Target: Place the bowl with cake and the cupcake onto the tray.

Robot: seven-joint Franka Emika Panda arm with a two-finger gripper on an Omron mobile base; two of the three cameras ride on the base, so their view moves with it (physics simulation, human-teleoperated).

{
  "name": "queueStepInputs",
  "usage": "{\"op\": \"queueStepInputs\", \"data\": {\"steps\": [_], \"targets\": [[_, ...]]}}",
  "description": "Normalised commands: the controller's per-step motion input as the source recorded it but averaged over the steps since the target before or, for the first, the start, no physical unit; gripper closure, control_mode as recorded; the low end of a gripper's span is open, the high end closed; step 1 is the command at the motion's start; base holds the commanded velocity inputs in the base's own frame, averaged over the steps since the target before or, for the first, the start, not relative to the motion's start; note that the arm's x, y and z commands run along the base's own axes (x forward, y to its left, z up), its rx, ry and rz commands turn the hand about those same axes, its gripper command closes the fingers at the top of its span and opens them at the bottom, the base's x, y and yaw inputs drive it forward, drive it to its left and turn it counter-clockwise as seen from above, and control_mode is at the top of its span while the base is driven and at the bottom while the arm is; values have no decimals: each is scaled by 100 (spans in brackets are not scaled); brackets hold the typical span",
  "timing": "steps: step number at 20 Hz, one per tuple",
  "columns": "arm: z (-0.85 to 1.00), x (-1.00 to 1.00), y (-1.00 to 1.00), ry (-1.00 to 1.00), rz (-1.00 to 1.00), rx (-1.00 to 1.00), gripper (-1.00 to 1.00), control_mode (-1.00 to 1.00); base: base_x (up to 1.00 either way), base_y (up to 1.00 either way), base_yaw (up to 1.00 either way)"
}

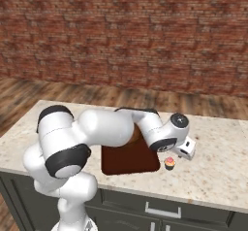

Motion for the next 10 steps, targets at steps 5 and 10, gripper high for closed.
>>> {"op": "queueStepInputs", "data": {"steps": [5,10], "targets": [[-33,0,0,0,0,-9,-100,-100,0,0,0],[-31,0,0,0,0,-8,-100,-100,0,0,0]]}}
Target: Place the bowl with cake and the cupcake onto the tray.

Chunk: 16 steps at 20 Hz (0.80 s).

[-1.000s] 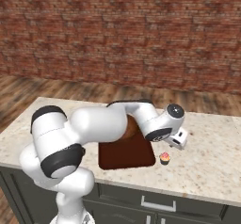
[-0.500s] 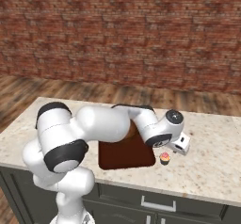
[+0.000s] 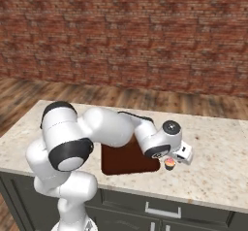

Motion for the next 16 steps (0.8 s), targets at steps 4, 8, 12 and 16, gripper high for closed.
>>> {"op": "queueStepInputs", "data": {"steps": [4,8,12,16], "targets": [[-17,0,-3,0,0,-5,-100,-100,0,0,0],[18,0,-5,1,-2,0,-100,-100,0,0,0],[58,3,-4,4,-5,1,-100,-100,0,0,0],[6,-2,0,0,0,0,-100,-100,0,0,0]]}}
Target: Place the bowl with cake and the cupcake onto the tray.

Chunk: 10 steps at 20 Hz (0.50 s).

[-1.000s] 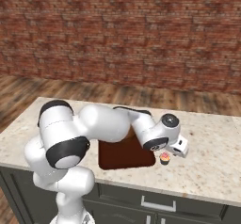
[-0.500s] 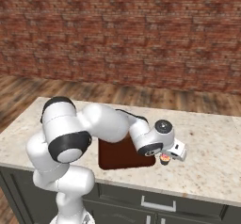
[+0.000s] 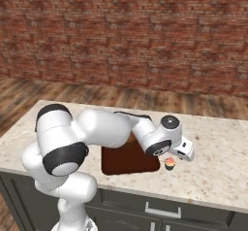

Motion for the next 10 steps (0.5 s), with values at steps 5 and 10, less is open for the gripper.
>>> {"op": "queueStepInputs", "data": {"steps": [5,10], "targets": [[-3,-30,0,-1,0,0,-100,-100,0,0,0],[-3,-11,0,0,0,-1,-100,-100,0,0,0]]}}
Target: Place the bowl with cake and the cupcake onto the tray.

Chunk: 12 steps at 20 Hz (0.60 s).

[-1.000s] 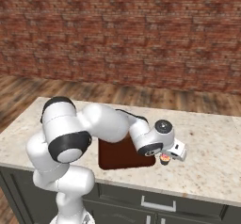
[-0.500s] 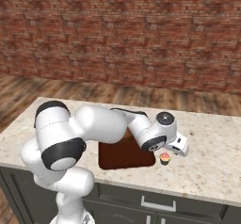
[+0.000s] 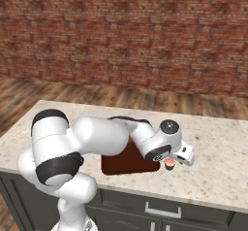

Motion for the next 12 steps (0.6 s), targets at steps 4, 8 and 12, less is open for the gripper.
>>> {"op": "queueStepInputs", "data": {"steps": [4,8,12], "targets": [[0,0,15,0,0,0,-100,-100,0,0,0],[-8,0,4,0,0,-1,-100,-100,0,0,0],[-16,-1,0,0,0,-2,-100,-100,0,0,0]]}}
